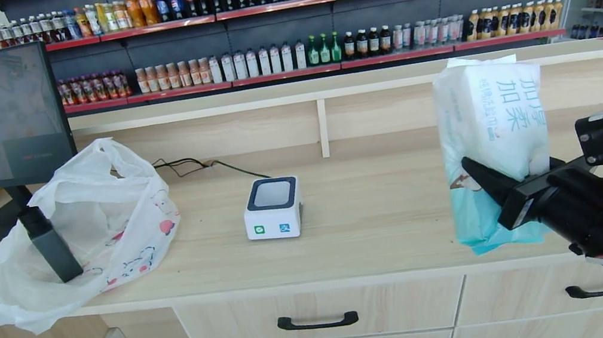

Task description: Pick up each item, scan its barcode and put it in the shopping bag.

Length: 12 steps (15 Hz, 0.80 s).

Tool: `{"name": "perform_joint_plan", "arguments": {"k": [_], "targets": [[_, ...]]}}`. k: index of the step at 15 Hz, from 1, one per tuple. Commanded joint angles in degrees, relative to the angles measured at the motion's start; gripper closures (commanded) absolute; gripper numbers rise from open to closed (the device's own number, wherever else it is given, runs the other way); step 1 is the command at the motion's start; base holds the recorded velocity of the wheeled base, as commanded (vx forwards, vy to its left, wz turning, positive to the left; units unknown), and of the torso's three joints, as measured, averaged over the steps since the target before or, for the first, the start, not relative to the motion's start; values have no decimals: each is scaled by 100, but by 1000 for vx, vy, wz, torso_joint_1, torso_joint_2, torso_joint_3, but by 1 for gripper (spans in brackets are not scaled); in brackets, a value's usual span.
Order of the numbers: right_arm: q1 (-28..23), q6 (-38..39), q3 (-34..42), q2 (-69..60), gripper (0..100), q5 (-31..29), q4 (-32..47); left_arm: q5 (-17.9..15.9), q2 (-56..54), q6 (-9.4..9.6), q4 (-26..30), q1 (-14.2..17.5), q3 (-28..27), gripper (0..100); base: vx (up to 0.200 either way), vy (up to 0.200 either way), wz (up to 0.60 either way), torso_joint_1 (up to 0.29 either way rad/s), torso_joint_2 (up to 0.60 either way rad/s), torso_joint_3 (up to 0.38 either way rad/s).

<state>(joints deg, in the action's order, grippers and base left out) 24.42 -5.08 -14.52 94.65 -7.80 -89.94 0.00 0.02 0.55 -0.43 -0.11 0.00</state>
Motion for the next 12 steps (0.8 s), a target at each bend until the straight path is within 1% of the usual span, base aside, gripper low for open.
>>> {"name": "perform_joint_plan", "arguments": {"k": [1,3,6,12], "targets": [[-34,95,90,-78,100,-2,-6,0,-2,-2,-1,2,0,0,-200,0,0,22,2,-7],[-34,43,19,-87,100,-2,-6,0,-2,7,-1,2,0,0,-200,0,0,2,17,0],[-16,-54,-7,-104,100,-20,-6,0,-2,-11,-1,11,0,0,0,0,0,0,0,0],[10,-54,28,-245,100,-28,-6,9,-2,-28,-1,11,0,0,0,200,0,6,2,3]]}}
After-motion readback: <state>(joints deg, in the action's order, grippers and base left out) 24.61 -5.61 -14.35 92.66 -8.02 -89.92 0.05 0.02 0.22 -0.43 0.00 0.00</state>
